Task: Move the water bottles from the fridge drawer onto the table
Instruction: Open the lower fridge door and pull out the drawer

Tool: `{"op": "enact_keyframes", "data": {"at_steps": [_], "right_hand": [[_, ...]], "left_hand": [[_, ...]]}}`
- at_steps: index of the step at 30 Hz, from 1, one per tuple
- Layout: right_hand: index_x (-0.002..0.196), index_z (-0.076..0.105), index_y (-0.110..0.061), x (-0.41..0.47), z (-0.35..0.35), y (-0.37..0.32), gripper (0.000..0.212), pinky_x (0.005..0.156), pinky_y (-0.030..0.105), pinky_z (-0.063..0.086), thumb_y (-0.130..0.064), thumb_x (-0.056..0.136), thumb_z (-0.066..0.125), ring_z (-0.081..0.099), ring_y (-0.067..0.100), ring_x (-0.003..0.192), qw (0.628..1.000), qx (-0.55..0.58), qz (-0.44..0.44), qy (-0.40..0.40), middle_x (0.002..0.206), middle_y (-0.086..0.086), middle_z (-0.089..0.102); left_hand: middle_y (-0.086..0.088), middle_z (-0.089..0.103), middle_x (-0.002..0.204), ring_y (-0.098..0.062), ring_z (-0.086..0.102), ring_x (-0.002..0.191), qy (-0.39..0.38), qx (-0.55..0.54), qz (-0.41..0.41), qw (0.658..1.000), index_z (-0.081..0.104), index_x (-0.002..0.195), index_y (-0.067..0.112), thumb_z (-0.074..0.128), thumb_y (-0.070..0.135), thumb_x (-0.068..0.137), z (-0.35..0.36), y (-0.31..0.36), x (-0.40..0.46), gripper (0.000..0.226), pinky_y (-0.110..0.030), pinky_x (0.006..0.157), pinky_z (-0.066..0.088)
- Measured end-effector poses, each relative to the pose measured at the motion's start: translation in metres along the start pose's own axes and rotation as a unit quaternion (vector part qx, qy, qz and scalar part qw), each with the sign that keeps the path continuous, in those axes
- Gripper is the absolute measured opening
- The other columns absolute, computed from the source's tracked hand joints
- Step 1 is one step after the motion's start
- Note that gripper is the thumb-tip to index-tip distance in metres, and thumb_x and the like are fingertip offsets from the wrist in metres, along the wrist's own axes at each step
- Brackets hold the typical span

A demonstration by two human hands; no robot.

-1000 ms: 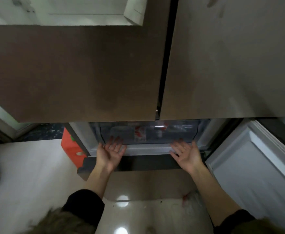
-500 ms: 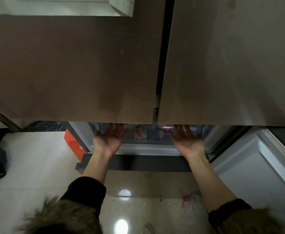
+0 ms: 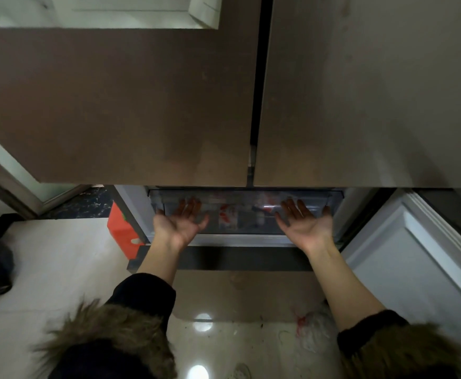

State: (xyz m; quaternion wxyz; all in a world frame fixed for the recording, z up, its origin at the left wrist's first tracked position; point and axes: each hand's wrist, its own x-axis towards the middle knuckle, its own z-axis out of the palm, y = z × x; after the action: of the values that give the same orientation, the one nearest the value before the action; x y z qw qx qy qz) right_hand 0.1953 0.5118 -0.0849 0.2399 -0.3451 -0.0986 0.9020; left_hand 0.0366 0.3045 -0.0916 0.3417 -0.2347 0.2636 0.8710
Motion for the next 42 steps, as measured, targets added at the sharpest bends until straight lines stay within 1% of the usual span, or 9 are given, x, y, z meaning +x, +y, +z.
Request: {"op": "enact_keyframes", "data": {"at_steps": [4,10,14,22,27,31,33,35,42], "right_hand": [[0.128,0.048,-0.014,-0.014,-0.012,0.005,0.061,0.102,0.047,0.032,-0.06,0.093,0.029,0.049,0.025,0.125,1.0,-0.018,-0.004,-0.002,0.125,0.01,0.057],[0.14,0.037,-0.014,-0.038,-0.021,0.009,0.06,0.109,0.044,0.029,-0.052,0.094,0.035,0.037,0.022,0.135,0.999,-0.045,-0.002,-0.018,0.146,0.009,0.04],[0.139,0.037,-0.014,-0.053,-0.032,0.014,0.055,0.108,0.042,0.03,-0.048,0.096,0.037,0.038,0.022,0.135,0.998,-0.065,-0.006,-0.013,0.146,0.008,0.04],[0.099,0.055,-0.02,-0.073,-0.052,0.024,0.037,0.076,0.027,0.04,-0.051,0.094,0.036,0.052,0.018,0.123,0.988,-0.145,-0.016,0.049,0.137,0.004,0.052],[0.118,0.054,-0.02,-0.082,-0.063,0.026,0.043,0.072,0.024,0.039,-0.052,0.094,0.036,0.05,0.016,0.125,0.987,-0.151,-0.007,0.059,0.14,0.002,0.05],[0.105,0.055,-0.017,-0.096,-0.07,0.027,0.039,0.075,0.028,0.043,-0.051,0.093,0.04,0.05,0.019,0.126,0.989,-0.135,-0.001,0.064,0.139,0.004,0.051],[0.118,0.052,-0.016,-0.102,-0.074,0.028,0.045,0.081,0.031,0.044,-0.051,0.092,0.041,0.049,0.02,0.127,0.989,-0.13,-0.003,0.064,0.139,0.005,0.05],[0.127,0.049,-0.015,-0.108,-0.078,0.03,0.051,0.089,0.033,0.042,-0.051,0.092,0.042,0.048,0.021,0.127,0.99,-0.123,-0.005,0.068,0.139,0.006,0.05],[0.097,0.057,-0.017,-0.125,-0.087,0.033,0.037,0.088,0.034,0.042,-0.051,0.091,0.044,0.052,0.021,0.123,0.99,-0.117,-0.001,0.073,0.133,0.004,0.056]], "left_hand": [[-0.012,0.05,0.136,-0.025,0.044,0.129,0.0,0.022,0.009,1.0,0.051,0.111,0.01,0.012,0.052,0.095,-0.014,-0.004,-0.017,0.06,-0.045,0.086,0.036],[-0.013,0.036,0.147,-0.026,0.034,0.136,-0.015,0.037,0.015,0.999,0.037,0.137,0.009,0.015,0.054,0.095,-0.027,-0.01,-0.041,0.065,-0.045,0.097,0.029],[-0.015,0.042,0.143,-0.027,0.04,0.132,-0.003,0.043,0.016,0.999,0.049,0.111,0.008,0.018,0.053,0.095,-0.038,-0.016,-0.059,0.057,-0.046,0.098,0.03],[-0.012,0.045,0.142,-0.024,0.048,0.127,0.021,0.107,0.014,0.994,0.037,0.136,0.012,0.02,0.064,0.091,-0.055,-0.023,-0.086,0.072,-0.038,0.092,0.037],[-0.011,0.048,0.139,-0.023,0.051,0.123,0.038,0.118,0.002,0.992,0.039,0.136,0.013,0.022,0.065,0.089,-0.06,-0.028,-0.099,0.072,-0.031,0.078,0.042],[-0.009,0.05,0.138,-0.022,0.06,0.103,0.038,0.116,-0.008,0.993,0.041,0.134,0.013,0.023,0.066,0.089,-0.07,-0.029,-0.107,0.072,-0.029,0.072,0.045],[-0.009,0.05,0.138,-0.022,0.057,0.114,0.038,0.116,-0.009,0.992,0.042,0.134,0.012,0.023,0.065,0.088,-0.075,-0.031,-0.113,0.072,-0.028,0.074,0.045],[-0.009,0.05,0.138,-0.022,0.052,0.123,0.042,0.116,-0.009,0.992,0.044,0.131,0.012,0.024,0.065,0.088,-0.079,-0.033,-0.12,0.071,-0.028,0.074,0.044],[-0.01,0.051,0.136,-0.022,0.05,0.124,0.053,0.131,-0.011,0.99,0.055,0.093,0.011,0.023,0.065,0.088,-0.088,-0.037,-0.135,0.064,-0.027,0.071,0.045]]}}
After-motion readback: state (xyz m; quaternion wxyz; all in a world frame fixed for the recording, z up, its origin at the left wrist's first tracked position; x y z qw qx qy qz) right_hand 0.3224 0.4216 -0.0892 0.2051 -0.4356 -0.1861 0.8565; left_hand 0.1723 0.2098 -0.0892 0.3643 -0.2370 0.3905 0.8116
